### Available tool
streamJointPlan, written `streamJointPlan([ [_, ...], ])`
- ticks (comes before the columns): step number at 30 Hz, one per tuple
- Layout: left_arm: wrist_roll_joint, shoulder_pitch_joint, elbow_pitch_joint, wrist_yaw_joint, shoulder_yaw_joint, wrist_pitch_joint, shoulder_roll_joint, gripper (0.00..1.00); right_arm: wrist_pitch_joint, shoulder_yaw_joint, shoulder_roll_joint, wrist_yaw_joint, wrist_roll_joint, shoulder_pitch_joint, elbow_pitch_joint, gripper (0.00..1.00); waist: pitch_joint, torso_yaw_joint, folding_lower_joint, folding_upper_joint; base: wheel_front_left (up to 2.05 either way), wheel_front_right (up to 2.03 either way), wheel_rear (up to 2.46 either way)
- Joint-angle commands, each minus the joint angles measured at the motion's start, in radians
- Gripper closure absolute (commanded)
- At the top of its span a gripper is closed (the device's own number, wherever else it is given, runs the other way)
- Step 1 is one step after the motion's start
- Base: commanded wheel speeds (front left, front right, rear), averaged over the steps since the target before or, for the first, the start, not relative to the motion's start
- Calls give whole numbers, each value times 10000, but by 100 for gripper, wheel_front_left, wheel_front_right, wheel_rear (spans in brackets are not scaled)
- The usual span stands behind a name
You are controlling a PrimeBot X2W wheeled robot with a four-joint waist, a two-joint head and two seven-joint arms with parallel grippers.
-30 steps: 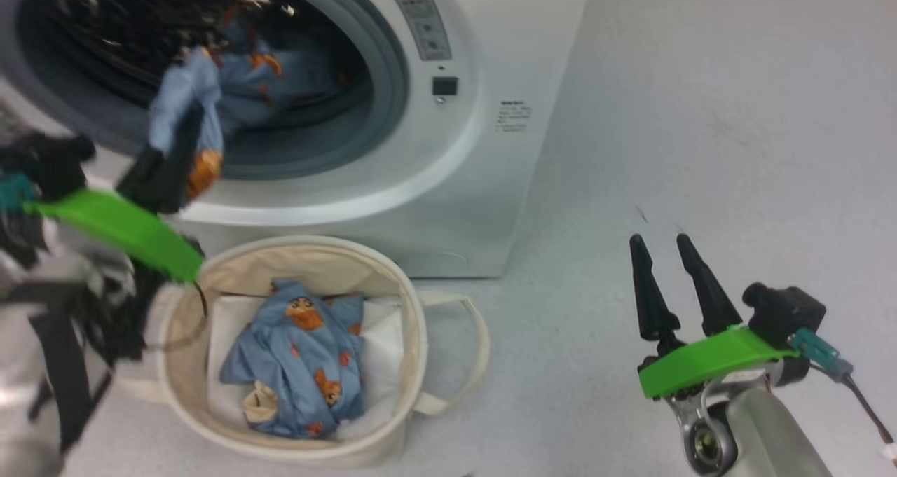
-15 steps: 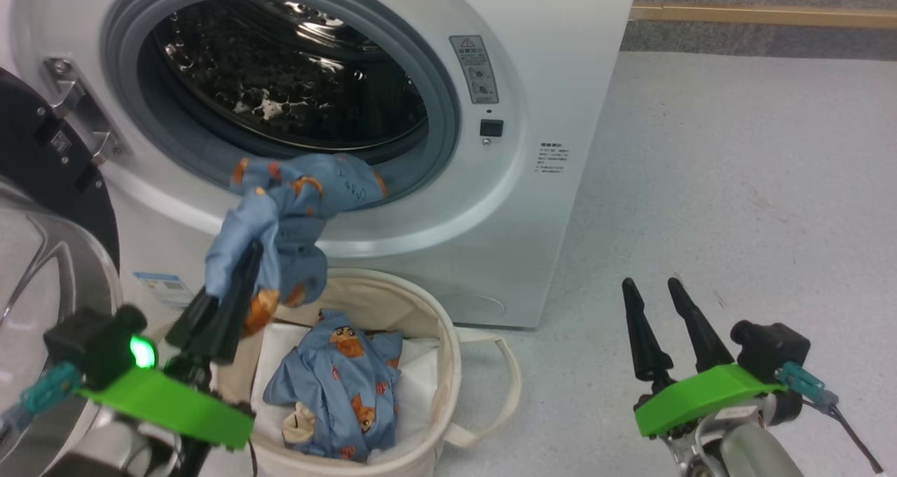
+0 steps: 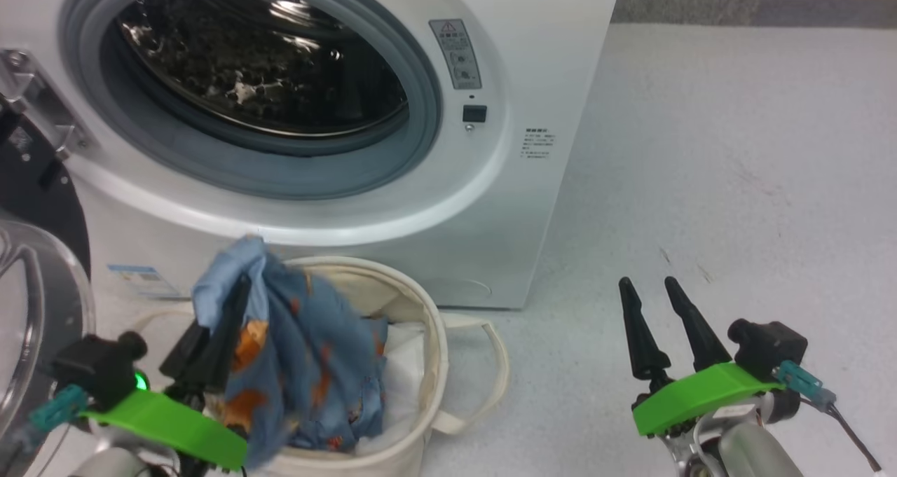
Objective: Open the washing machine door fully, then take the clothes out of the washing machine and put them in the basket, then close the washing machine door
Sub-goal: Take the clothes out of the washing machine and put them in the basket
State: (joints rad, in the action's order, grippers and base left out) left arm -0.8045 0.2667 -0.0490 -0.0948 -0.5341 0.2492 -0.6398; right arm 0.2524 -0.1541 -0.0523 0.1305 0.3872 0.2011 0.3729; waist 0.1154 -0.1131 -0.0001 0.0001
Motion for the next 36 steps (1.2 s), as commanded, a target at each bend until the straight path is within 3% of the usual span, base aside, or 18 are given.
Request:
streamJointPlan([
  [1, -72, 499, 278, 158, 367, 72, -97, 100, 94, -200, 20, 2, -34, 396, -381, 0, 217, -94, 1, -1, 0, 0, 0],
  [7, 41, 1180, 2234, 860, 232, 107, 630, 100, 94, -127, 20, 2, -77, 636, -529, 0, 764, -282, 1, -1, 0, 0, 0],
  [11, 172, 1525, 2786, 1292, 512, 120, 1032, 98, 94, 5, 19, 2, -138, 697, -618, 0, 1073, -350, 1, -1, 0, 0, 0],
  [17, 450, 1719, 3353, 1670, 871, 123, 1453, 99, 94, 68, 19, 2, -177, 805, -752, 0, 1429, -458, 1, -1, 0, 0, 0],
  [22, 453, 1952, 4600, 2018, 994, 124, 1998, 95, 94, 140, 19, 2, -230, 951, -903, 0, 1847, -564, 1, -1, 0, 0, 0],
  [29, 367, 2949, 7493, 2244, 923, 125, 2762, 95, 94, 196, -26, 2, -308, 1221, -1109, 0, 2545, -790, 1, -1, 0, 0, 0],
  [36, -487, 3511, 9516, 2252, 325, 125, 3016, 90, 94, 245, -22, 2, -332, 1434, -1318, 0, 3067, -1219, 1, -1, 0, 0, 0],
])
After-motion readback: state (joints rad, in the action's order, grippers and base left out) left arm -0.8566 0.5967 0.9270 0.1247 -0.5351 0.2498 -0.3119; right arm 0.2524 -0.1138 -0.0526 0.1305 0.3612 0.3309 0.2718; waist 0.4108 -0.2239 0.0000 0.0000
